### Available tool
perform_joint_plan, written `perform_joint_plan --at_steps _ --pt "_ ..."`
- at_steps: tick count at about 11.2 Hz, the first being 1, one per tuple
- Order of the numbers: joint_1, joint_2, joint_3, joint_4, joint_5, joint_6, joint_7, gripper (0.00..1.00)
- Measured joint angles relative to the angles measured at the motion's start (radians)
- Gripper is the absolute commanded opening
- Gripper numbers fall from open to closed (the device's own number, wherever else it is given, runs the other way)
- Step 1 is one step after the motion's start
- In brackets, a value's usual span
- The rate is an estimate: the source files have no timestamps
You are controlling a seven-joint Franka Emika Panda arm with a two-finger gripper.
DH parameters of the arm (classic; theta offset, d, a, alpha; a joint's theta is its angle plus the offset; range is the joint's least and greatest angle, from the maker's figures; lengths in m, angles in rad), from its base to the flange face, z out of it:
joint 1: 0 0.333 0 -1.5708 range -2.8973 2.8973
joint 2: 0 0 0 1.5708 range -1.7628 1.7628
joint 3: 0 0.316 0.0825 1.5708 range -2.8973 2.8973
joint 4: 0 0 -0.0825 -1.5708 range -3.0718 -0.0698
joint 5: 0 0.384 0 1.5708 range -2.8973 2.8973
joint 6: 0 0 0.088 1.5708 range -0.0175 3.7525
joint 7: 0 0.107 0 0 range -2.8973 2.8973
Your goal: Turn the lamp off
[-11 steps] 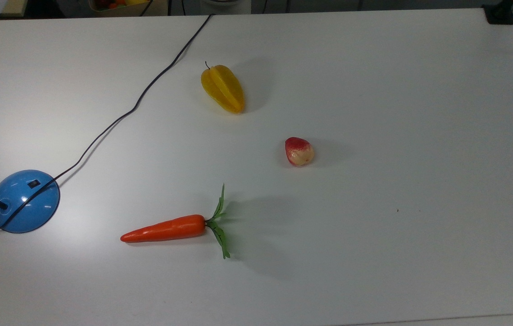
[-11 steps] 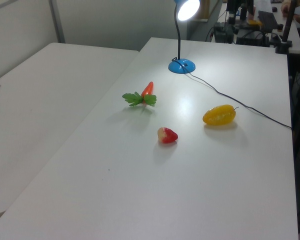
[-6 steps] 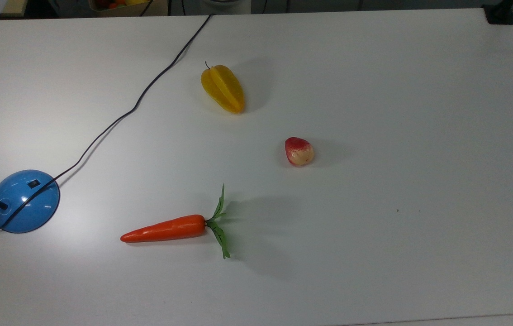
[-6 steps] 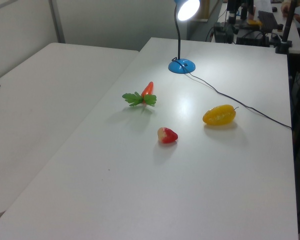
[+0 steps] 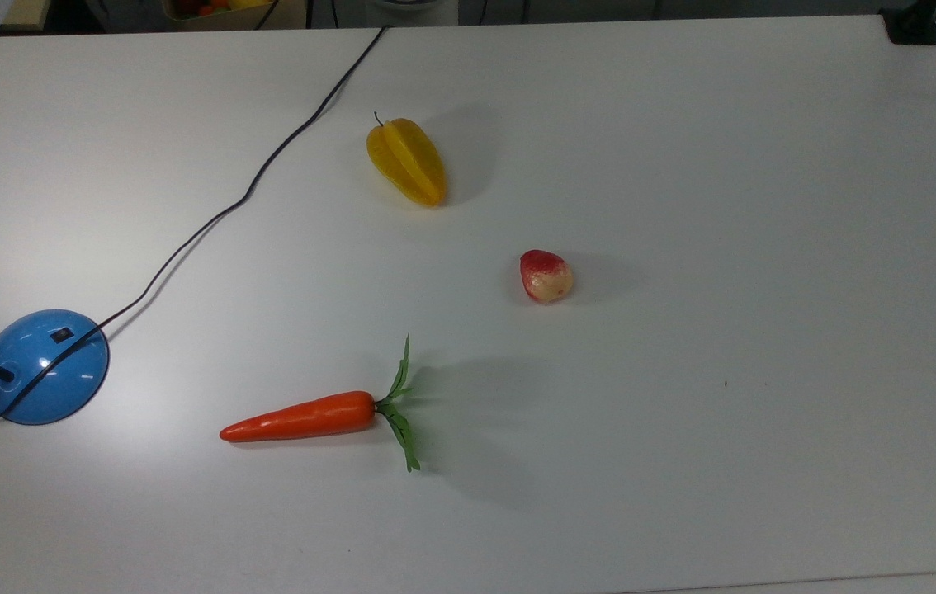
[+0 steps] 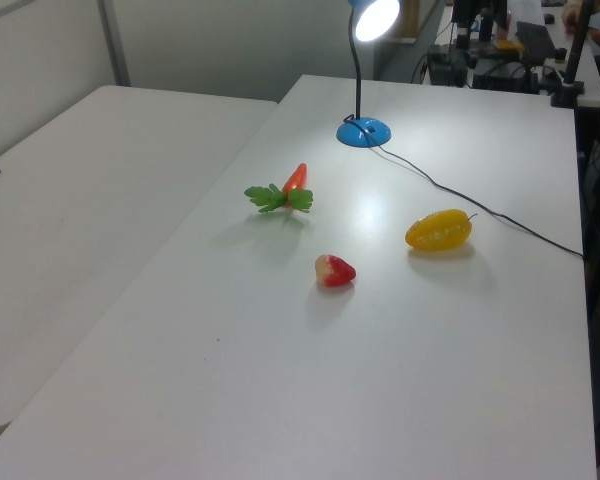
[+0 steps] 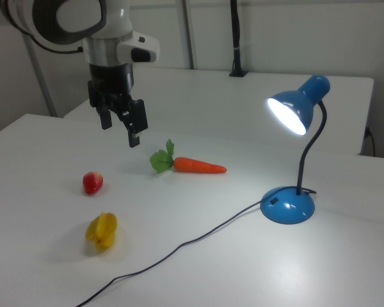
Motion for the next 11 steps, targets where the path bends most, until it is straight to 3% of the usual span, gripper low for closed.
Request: perform_joint_plan --at_steps 3,6,7,8,9,10,11 --pt "-0.012 0.028 -0.001 0.000 -0.007 0.022 0.000 1.00" --pt "-0.051 0.058 -0.002 0.001 -0.033 0.146 0.000 1.00" --pt "-0.065 0.065 -0.002 0.001 -0.046 0.167 0.000 0.82" --pt "-0.072 0.070 -0.002 0.002 -0.073 0.174 0.000 0.50" --pt "-0.073 0.072 -0.002 0.002 -0.098 0.174 0.000 0.07" --pt "-0.073 0.073 -0.002 0.002 -0.103 0.175 0.000 0.00" --pt "-0.072 0.073 -0.002 0.002 -0.103 0.175 0.000 0.00"
